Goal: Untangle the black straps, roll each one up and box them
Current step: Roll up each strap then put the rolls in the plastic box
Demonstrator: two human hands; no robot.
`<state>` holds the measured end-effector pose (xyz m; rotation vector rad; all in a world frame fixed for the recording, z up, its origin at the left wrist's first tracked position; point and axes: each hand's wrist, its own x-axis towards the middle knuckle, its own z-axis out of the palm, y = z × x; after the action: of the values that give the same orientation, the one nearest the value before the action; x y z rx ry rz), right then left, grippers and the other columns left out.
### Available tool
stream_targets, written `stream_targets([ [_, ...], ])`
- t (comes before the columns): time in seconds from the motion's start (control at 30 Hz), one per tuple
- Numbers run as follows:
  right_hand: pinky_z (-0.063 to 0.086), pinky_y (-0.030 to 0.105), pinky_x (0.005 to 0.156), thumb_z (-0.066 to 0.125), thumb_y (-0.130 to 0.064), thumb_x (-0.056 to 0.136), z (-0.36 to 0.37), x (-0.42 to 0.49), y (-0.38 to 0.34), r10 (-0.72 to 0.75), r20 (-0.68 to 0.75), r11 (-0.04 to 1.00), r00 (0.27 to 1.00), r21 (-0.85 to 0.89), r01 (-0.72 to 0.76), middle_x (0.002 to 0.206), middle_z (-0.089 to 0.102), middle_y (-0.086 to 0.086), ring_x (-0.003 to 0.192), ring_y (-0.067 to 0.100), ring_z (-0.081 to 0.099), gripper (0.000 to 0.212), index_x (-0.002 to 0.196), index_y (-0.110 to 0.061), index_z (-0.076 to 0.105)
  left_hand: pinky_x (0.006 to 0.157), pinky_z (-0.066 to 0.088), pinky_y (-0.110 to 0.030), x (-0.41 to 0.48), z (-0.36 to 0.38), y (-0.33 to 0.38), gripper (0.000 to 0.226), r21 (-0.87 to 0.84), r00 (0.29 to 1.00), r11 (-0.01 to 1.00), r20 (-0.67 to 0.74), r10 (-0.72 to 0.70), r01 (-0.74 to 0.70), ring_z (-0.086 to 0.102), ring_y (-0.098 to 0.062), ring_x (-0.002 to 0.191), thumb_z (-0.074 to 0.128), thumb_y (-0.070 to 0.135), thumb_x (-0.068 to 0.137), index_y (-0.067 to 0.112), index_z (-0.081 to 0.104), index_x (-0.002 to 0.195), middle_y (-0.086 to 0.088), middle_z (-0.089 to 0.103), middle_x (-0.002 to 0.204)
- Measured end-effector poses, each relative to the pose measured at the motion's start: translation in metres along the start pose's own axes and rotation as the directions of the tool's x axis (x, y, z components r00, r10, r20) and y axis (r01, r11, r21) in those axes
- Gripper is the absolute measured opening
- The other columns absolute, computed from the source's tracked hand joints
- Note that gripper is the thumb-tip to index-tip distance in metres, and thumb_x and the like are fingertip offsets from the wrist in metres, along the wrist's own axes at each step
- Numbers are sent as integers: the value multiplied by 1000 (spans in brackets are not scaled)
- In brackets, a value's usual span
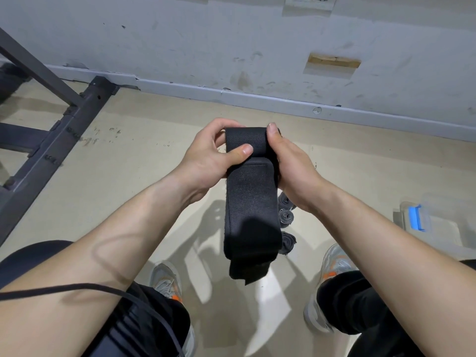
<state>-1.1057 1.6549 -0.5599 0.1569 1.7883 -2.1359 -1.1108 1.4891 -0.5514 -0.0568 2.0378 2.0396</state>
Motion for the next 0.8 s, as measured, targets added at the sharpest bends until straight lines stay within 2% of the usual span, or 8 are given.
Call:
stream_targets([
  [0.2,54,46,97,49,-28,106,-6,5,6,-54,17,995,998,85,53,125,66,26,105,30,68,41,134,3,53,88,57,-52,3,-2,-1,39,-27,999,999,46,-24,25,69,-24,96,77,5,84,18,61,117,-8,69,110],
  [0.27,55,45,98,48,-25,106,-8,5,8,-59,24,995,998,81,57,129,64,27,109,32,68,41,136,4,50,86,61,-45,2,0,1,39,-74,993,992,67,-98,103,73,-25,94,74,6,90,8,59,126,-13,73,110],
  [0.37,54,45,101,54,-24,104,-8,3,9,-73,32,996,997,50,71,124,68,20,110,31,68,43,136,4,48,68,58,-26,-1,5,7,34,-53,980,982,98,-175,181,73,-13,79,67,30,96,4,67,118,-4,76,96],
  [0.43,51,48,102,56,-22,103,-8,1,9,-75,45,996,996,43,74,118,68,17,107,29,68,40,133,3,48,70,57,-28,-1,5,7,42,-59,983,983,69,-169,173,71,-14,77,68,37,93,2,69,116,-3,75,93],
  [0.53,52,47,98,55,-19,103,-8,0,5,-65,80,996,995,58,61,111,67,14,103,27,66,22,122,-6,54,85,59,-39,0,2,5,48,-103,989,984,27,-143,145,73,-21,86,75,30,85,-1,67,120,-6,76,95],
  [0.63,49,42,88,61,-27,98,-10,0,0,0,107,1000,994,8,-1,102,68,1,96,19,65,9,105,-22,57,75,62,-33,1,2,4,33,-126,991,983,33,-128,131,74,-18,80,74,15,89,3,65,118,-1,76,86],
  [0.73,52,39,84,56,-42,101,-10,1,-2,23,79,994,997,-104,-14,85,70,-12,85,12,67,15,101,-27,57,77,60,-35,0,1,1,32,-109,994,988,23,-109,111,72,-17,79,75,6,87,10,62,116,3,74,84],
  [0.8,55,32,79,51,-44,103,-9,2,-2,-12,64,991,998,-130,20,86,69,-10,81,9,68,20,106,-25,57,81,60,-39,0,1,-1,35,-57,998,996,9,-69,69,70,-20,85,76,3,86,13,62,116,2,72,92],
])
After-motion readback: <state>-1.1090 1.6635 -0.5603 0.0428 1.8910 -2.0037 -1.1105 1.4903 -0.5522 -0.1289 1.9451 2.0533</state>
